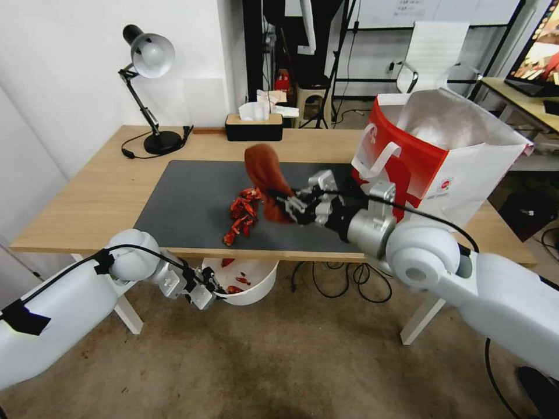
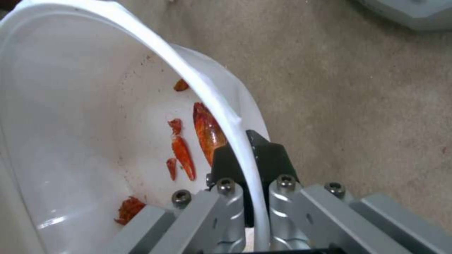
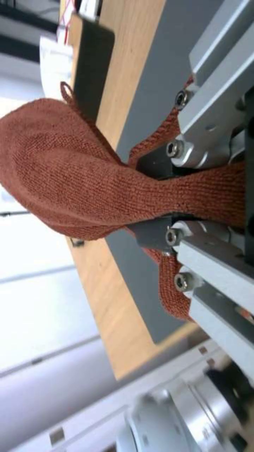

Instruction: Sweep shrimp from table into container with towel, then put container into takeout bag.

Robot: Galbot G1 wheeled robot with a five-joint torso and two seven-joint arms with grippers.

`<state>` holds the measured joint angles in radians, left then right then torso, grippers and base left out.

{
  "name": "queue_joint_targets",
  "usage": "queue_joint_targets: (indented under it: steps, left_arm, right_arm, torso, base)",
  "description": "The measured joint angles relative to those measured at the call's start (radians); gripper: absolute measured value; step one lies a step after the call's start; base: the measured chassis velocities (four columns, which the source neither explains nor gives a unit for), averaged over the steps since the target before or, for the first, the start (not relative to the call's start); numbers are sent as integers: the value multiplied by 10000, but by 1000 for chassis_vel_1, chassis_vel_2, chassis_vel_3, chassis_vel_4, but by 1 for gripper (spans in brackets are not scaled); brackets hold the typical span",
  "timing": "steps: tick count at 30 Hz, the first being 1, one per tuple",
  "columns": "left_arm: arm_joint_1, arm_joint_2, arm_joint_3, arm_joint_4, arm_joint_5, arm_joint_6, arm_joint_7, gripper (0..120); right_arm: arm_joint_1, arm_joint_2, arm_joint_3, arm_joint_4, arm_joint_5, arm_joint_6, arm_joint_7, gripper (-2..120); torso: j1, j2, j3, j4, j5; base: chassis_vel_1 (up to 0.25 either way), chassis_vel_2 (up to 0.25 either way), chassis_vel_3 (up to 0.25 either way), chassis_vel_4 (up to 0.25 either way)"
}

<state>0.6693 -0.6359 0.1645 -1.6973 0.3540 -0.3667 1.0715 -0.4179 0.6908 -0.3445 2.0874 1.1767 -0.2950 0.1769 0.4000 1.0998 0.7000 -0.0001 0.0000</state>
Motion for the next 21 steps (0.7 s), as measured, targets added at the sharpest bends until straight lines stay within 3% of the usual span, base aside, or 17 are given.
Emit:
queue_joint_targets:
  steps: [11,21]
  left_arm:
    - [479,175,-542,-125,-4,-62,0,0]
    - [982,331,-1061,-244,22,-93,-8,0]
  right_arm:
    - [525,947,-285,-1753,-496,2,116,7]
    - [1337,2465,-1335,-4409,-1713,-96,-508,7]
  torso:
    - [0,1,0,0,-1]
    - [1,1,0,0,-1]
  base:
    - [0,0,0,0]
    - [0,0,0,0]
